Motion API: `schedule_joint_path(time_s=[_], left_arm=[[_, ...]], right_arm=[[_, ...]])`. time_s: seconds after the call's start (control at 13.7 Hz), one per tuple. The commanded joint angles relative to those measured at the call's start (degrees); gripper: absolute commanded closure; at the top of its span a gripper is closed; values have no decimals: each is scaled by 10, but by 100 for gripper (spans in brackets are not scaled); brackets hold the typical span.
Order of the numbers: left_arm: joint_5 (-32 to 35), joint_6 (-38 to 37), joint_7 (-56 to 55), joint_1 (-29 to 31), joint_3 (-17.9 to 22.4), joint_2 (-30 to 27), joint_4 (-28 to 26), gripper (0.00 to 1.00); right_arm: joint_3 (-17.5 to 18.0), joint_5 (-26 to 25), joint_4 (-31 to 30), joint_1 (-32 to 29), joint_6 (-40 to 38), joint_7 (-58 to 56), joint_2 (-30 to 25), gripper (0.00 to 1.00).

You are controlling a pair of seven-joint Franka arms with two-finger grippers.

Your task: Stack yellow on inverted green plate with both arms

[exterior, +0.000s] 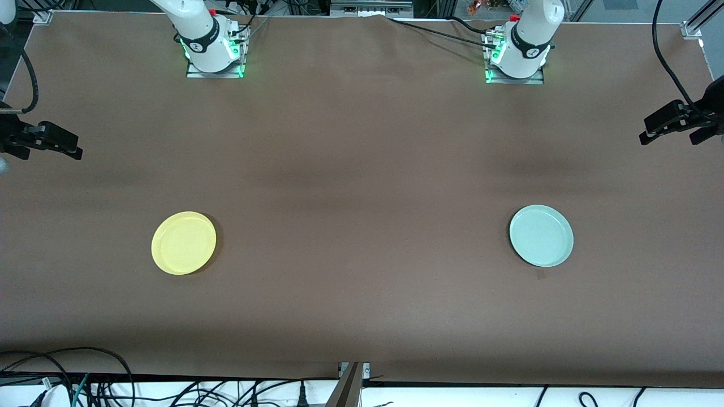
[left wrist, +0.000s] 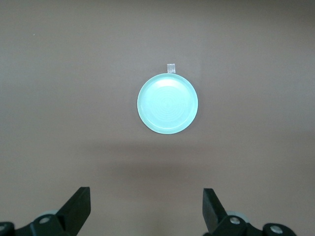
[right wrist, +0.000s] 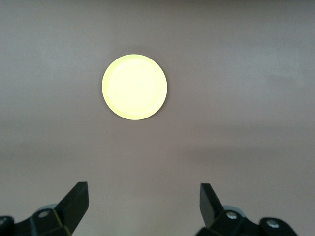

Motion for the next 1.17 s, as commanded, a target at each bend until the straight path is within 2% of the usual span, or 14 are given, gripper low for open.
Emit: schedule_joint_path(time_s=[0.0, 0.59, 0.88, 1.1], left_arm=[[-3, 3, 10, 5, -7, -4, -18, 0], [-2, 10, 11, 10, -4, 2, -10, 0], [18, -7, 40, 1, -10, 28, -10, 0], [17, 28, 40, 5, -9, 55, -13, 0]], right_arm=[[2, -3, 14, -1, -10, 3, 4, 0], [2, -6, 14, 0, -11, 3, 4, 0], [2, -6, 14, -1, -10, 2, 4, 0], [2, -5, 14, -1, -11, 1, 4, 0]])
